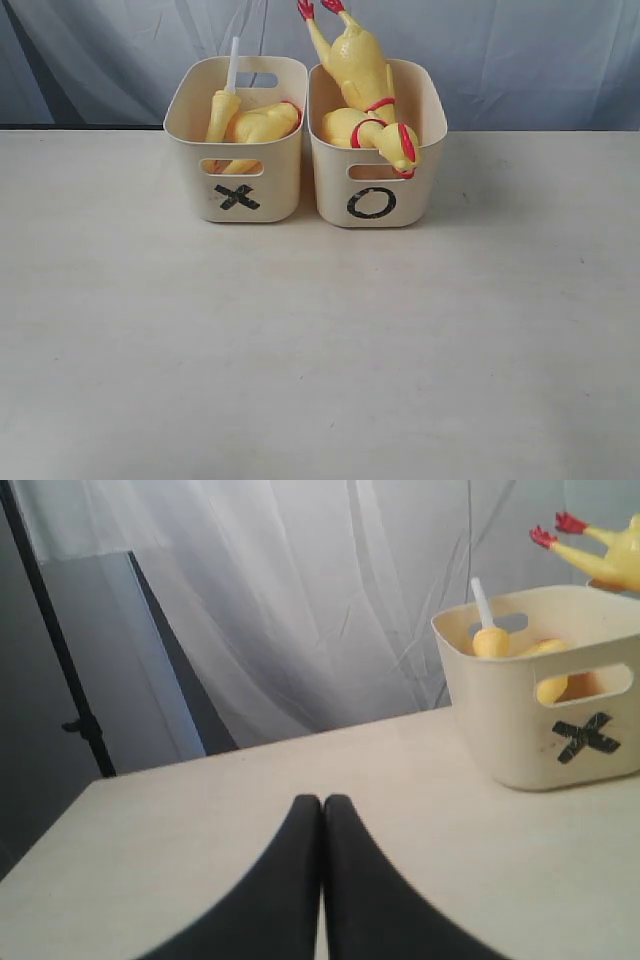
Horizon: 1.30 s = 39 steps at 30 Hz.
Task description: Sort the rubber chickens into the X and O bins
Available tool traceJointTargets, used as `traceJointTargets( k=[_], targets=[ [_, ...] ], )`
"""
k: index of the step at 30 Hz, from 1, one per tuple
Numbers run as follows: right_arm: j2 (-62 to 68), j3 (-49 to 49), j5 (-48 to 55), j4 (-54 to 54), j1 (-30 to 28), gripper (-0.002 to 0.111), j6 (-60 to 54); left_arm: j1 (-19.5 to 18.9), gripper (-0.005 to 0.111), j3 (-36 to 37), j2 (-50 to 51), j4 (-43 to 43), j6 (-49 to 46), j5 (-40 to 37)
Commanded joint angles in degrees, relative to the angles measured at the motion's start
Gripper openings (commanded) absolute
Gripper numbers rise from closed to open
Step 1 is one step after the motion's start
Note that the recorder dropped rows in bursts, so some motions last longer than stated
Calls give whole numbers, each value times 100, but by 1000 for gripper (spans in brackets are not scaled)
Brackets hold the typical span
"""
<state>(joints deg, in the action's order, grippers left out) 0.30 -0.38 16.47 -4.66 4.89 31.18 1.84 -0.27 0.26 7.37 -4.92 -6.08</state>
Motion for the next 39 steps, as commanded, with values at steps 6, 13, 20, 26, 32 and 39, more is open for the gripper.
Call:
traceJointTargets(
  k=[6, 13, 20, 26, 32, 39],
  targets=[
    [-30, 38, 93, 28, -24, 0, -13, 0, 0, 27, -26, 20, -4, -530],
    [-30, 38, 58, 71, -24, 0, -13, 0, 0, 27, -26, 20, -4, -636],
    [-30, 38, -36, 1346, -24, 0, -943, 0, 0, 27, -26, 20, -4, -600],
    [-30, 38, -36, 892, -24, 0, -2707, 0, 0, 27, -26, 20, -4, -593],
    [-30, 38, -12, 333, -24, 0, -3077, 0, 0, 27, -26, 20, -4, -593],
    [-30, 38, 93, 255, -24, 0, -3308, 0, 0, 27, -26, 20, -4, -593]
  ],
)
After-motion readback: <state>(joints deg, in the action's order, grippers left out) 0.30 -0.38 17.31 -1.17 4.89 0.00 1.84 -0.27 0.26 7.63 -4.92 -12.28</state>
